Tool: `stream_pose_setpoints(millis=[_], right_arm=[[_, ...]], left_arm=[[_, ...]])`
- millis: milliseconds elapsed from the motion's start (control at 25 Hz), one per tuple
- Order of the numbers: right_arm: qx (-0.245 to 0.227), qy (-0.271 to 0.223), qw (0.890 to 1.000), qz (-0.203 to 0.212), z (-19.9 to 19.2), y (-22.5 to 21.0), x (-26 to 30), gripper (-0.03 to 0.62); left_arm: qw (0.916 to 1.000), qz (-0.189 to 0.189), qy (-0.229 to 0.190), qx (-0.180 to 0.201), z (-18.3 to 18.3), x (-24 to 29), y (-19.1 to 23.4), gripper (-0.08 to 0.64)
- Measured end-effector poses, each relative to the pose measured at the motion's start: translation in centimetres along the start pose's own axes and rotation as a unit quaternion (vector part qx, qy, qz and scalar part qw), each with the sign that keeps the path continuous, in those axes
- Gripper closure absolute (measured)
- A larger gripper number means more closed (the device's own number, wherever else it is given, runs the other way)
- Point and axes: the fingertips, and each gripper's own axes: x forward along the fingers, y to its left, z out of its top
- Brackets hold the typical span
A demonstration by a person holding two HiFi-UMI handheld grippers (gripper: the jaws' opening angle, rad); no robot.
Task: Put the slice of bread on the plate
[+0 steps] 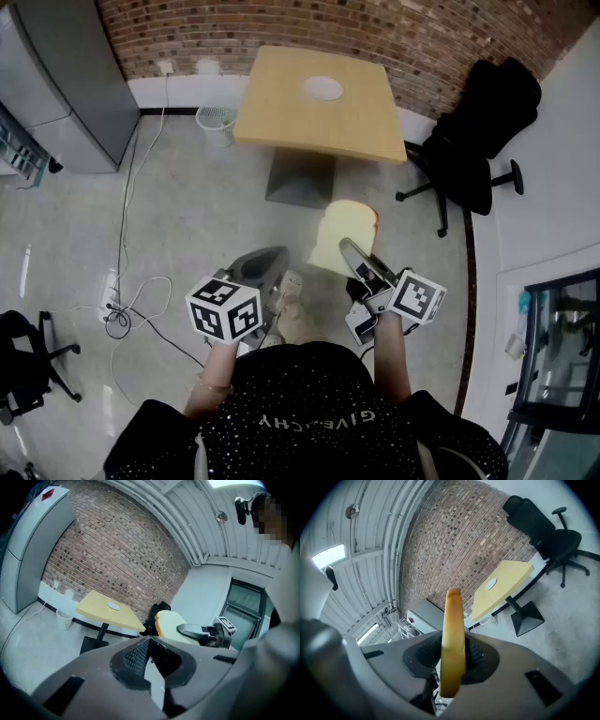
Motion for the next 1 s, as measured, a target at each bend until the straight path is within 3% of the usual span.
stream_pose_setpoints(millis=[480, 760, 1000], right_arm=[[-0.005, 0.018, 1.000, 0.017, 12.6, -5.7, 10.7, 0.495], [0.002, 0.021, 1.000, 0.019, 17.5, -9.3, 14.0, 0.495], [0.020, 0.017, 1.000, -0.003, 18.5, -12.3, 14.3, 0.495]], left_arm=[[0.9996, 0.018, -0.017, -0.013, 10.2, 12.2, 7.3, 0.552], [0.9993, 0.033, -0.016, -0.008, 12.7, 18.1, 10.1, 0.551], [0.9988, 0.032, -0.023, -0.030, 12.9, 19.8, 10.9, 0.551]])
